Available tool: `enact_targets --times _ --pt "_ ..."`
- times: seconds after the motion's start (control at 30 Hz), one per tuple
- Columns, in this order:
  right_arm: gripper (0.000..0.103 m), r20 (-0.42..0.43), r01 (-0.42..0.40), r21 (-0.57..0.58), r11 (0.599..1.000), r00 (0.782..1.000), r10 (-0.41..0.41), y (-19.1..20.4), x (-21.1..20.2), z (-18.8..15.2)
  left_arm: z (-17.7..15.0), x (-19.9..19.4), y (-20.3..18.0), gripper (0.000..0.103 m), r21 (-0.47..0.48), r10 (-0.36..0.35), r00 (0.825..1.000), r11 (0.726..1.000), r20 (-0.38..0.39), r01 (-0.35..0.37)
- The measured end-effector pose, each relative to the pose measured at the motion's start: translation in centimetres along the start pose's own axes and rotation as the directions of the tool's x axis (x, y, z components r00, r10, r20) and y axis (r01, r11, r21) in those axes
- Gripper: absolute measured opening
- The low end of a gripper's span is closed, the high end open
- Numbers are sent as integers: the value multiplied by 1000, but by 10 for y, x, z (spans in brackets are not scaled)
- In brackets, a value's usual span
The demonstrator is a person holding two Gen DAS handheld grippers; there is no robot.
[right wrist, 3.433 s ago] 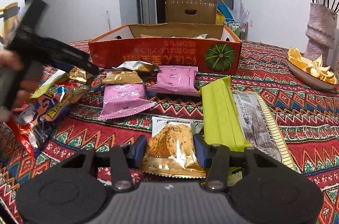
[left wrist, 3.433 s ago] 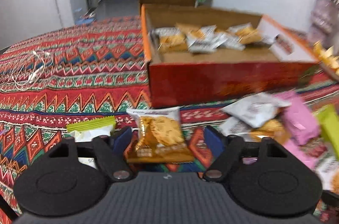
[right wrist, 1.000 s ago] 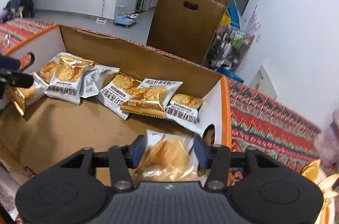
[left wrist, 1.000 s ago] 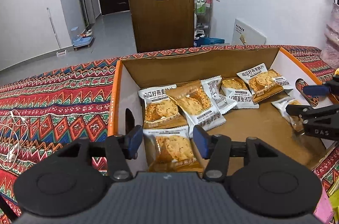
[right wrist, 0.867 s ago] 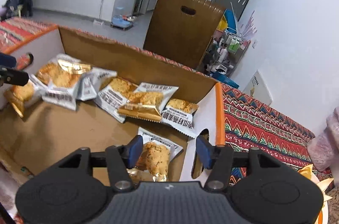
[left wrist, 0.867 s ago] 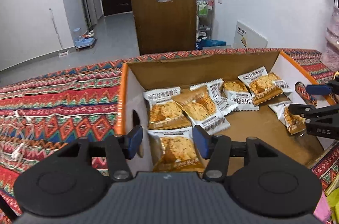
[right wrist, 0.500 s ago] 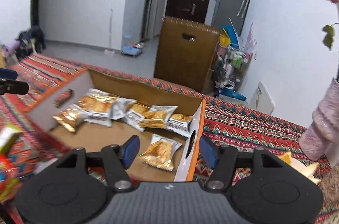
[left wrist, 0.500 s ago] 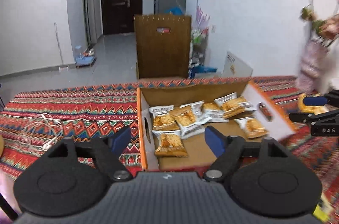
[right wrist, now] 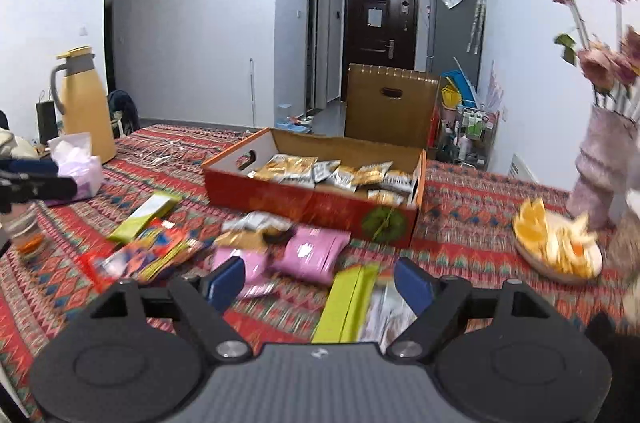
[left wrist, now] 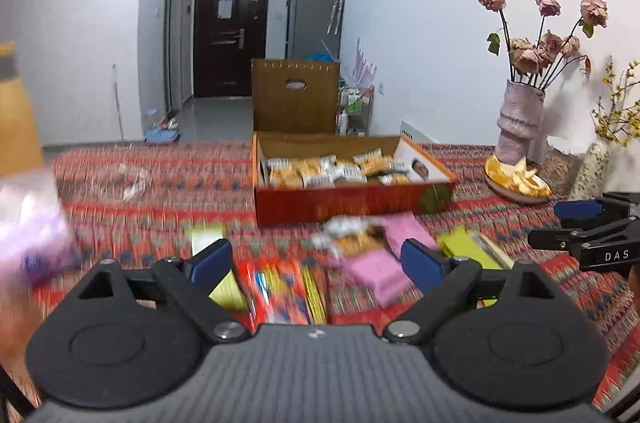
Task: Organize snacks
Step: 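Withdraw both tools from the box back toward the snack pile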
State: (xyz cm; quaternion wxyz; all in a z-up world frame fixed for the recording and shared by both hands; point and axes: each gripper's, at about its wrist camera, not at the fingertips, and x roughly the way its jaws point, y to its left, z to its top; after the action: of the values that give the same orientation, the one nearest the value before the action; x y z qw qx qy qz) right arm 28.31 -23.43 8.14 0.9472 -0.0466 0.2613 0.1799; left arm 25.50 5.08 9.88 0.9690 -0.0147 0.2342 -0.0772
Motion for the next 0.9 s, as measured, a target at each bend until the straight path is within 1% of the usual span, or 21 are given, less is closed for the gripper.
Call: enact_targets --times 0.07,0.2,0.27,0.37,0.4,0.5,0.6,0.67,0.73,0.87,0.9 --pt "84 -2 6 20 1000 1000 -6 10 -14 -21 -22 -12 -5 94 -42 2 1000 999 -27 -4" --pt "84 -17 20 63 998 1000 -19 27 -34 -60 -57 -28 -10 94 -108 1 997 994 -74 -9" --pt "84 -25 25 92 995 999 -23 32 -40 -76 -70 -32 -12 94 -124 14 994 992 -110 -27" --pt "84 -40 -6 127 992 999 11 38 -46 -98 -87 -34 -13 94 -125 17 989 991 -150 -36" --pt "84 -42 -2 128 992 999 8 39 -46 -102 -90 -32 -14 93 -131 20 987 991 -158 -41" --pt "82 -50 42 100 994 998 -37 43 -41 -104 -91 -29 -13 93 -146 20 987 988 -158 -43" --pt "81 -34 39 104 994 999 -36 43 -39 -100 -86 -24 -13 93 -143 33 988 988 -150 -55" --pt "77 -26 41 109 993 999 -39 40 -35 -97 -83 -19 -10 93 -146 40 987 987 -155 -63" --pt "70 -32 55 103 993 998 -52 38 -26 -94 -78 -11 -7 92 -146 39 987 987 -158 -63" --pt "66 -48 76 64 995 996 -73 36 -4 -85 -62 9 6 82 -140 61 989 987 -138 -81" --pt "63 -51 80 52 995 996 -77 35 3 -81 -56 16 11 80 -137 67 989 987 -129 -85"
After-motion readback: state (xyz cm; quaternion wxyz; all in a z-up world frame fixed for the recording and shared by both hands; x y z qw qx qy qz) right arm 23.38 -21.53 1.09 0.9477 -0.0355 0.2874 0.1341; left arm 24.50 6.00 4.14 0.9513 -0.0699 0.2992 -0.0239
